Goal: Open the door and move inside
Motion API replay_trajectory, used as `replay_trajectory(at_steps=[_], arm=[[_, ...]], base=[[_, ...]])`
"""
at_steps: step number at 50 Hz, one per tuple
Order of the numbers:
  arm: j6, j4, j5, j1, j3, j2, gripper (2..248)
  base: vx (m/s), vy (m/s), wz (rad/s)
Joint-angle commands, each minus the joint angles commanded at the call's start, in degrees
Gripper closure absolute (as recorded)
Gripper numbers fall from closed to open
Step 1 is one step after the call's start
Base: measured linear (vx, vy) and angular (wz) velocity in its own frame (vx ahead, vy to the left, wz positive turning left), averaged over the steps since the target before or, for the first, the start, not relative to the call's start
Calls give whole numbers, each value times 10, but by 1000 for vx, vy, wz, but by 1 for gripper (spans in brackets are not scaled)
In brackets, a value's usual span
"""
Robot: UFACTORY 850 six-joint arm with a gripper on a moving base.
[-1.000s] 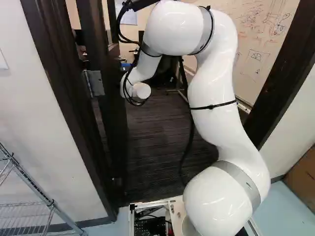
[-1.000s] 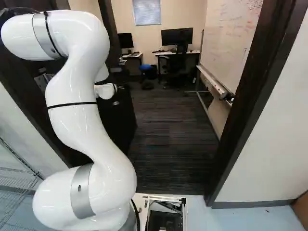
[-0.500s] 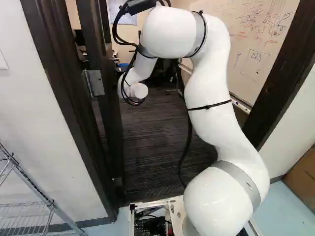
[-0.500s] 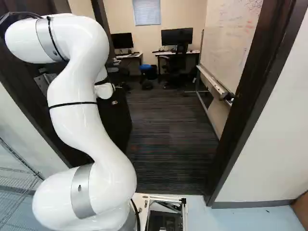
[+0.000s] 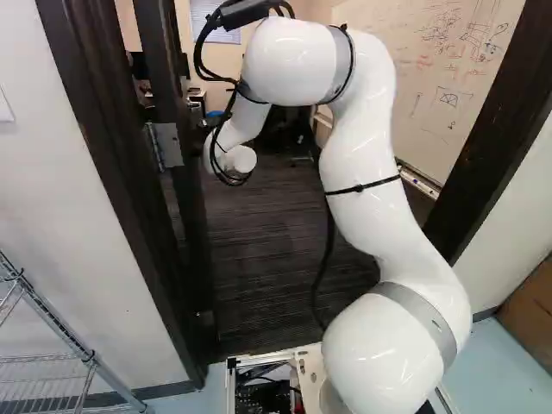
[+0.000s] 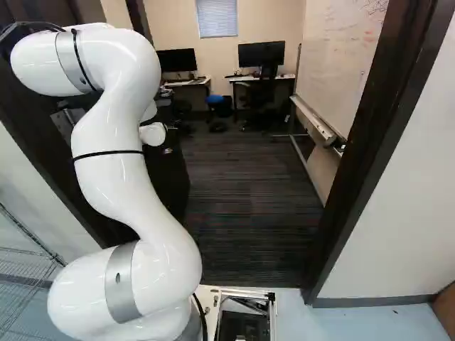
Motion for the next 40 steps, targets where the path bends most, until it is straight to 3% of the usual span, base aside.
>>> replay_trajectory(at_steps=[24, 40], arm=[[0, -18, 0, 3, -5, -3, 3], [0, -18, 0, -9, 10, 7, 3]], base=[[0, 0, 0], [0, 0, 0]])
